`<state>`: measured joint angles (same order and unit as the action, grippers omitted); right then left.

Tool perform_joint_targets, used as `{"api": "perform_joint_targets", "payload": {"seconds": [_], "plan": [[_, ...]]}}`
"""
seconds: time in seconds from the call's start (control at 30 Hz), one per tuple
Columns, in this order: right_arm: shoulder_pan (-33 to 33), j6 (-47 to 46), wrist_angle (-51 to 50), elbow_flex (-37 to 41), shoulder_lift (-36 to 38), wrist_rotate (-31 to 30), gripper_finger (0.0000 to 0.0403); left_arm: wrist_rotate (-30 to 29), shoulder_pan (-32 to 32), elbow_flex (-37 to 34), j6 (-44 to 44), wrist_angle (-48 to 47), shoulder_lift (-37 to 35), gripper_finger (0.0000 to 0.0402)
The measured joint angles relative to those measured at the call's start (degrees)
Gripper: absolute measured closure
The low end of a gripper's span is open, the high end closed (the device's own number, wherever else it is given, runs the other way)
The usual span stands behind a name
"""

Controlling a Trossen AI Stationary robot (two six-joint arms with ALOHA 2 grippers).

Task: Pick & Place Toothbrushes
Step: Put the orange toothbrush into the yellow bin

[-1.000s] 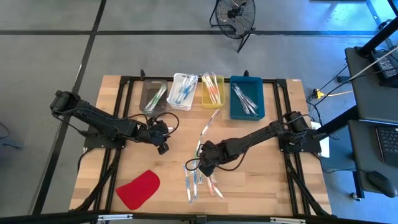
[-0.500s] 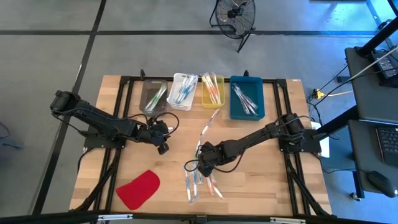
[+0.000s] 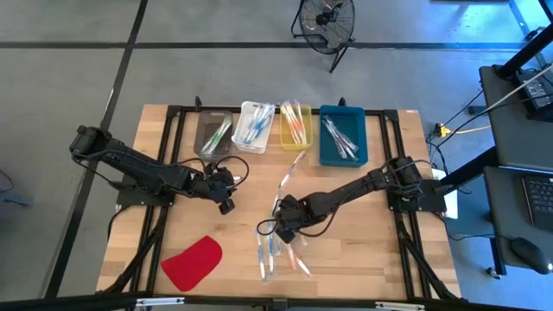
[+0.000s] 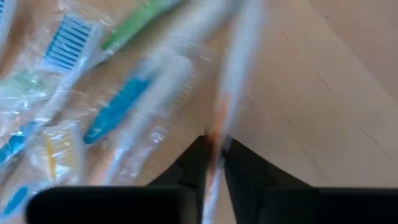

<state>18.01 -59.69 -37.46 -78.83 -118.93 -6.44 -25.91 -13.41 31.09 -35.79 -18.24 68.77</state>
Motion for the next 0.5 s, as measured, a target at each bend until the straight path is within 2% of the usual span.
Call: {"api": "perform_joint_targets", "payload": {"seconds": [0.17, 0.3, 0.37, 0.5], "plan": [[-0.7, 2.8, -0.3, 0.0, 0.1, 1.5, 0.0390, 0.0, 0.0, 0.0, 0.1, 0.0, 0.0, 0.0313], [-1.0, 3.2, -1.6, 0.2, 1.2, 1.6, 0.0373, 0.0, 0.0, 0.0, 0.1, 0.0, 0.0, 0.0313], [-1.2, 3.2, -5.7, 0.6, 2.2, 0.5, 0.0362, 0.1, 0.0, 0.0, 0.1, -0.1, 0.0, 0.0313], [-1.7, 3.4, -10.5, 0.5, 5.2, -2.7, 0.0367, 0.3, 0.0, 0.0, 1.3, -0.8, 0.0, 0.0313]]}}
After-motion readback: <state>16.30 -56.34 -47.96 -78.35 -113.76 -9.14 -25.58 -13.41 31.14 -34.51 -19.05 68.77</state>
